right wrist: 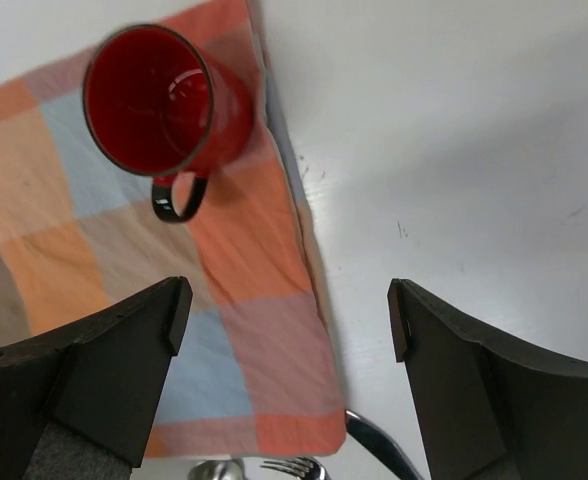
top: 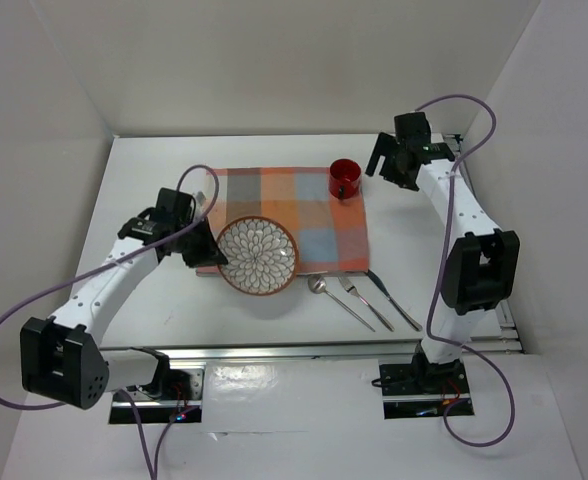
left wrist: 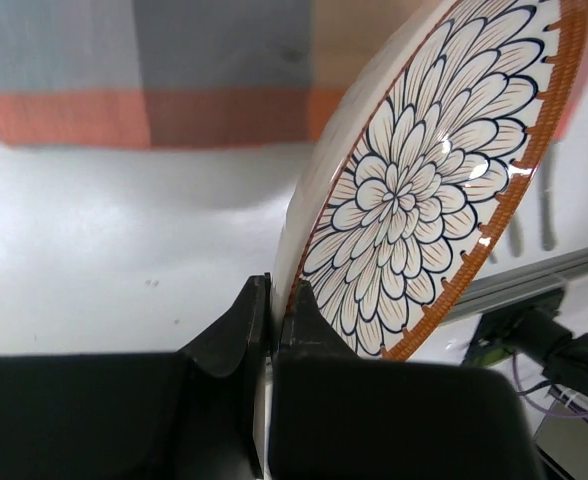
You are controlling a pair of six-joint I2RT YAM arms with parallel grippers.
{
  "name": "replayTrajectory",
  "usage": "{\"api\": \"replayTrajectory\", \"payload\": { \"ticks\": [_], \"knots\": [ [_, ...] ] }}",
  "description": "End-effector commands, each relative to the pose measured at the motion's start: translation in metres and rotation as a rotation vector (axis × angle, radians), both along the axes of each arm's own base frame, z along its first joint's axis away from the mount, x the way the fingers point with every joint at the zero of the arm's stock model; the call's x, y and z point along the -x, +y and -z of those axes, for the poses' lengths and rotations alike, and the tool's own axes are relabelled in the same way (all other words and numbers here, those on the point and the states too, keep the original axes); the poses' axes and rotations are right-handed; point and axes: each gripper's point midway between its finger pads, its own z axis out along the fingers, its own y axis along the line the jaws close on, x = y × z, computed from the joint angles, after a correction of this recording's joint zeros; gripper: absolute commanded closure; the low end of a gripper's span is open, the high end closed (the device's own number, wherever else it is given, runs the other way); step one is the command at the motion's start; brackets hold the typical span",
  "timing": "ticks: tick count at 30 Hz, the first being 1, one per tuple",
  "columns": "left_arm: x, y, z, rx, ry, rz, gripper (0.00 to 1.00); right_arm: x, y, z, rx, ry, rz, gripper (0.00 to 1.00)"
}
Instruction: Set the dinner table for one person
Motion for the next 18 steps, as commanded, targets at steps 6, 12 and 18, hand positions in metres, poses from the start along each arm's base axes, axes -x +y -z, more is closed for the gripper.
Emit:
{"api": "replayTrajectory", "payload": {
  "ticks": [6,12,18],
  "knots": [
    [-0.087,-0.033,-0.065,0.192,-0.19,0.034,1.0,0.037,-0.007,-0.008,0.003,-0.018,-0.01,0.07],
    [-0.15,-0.052,-0.046,0.241,-0.175,0.023,1.0,0.074,-0.005,0.003,-0.029,0.018,-0.048,0.1],
    [-0.185,-0.073,-0.03,0.261,-0.172,0.059,1.0,0.113,-0.002,0.018,-0.064,0.072,-0.068,0.11]
  ]
}}
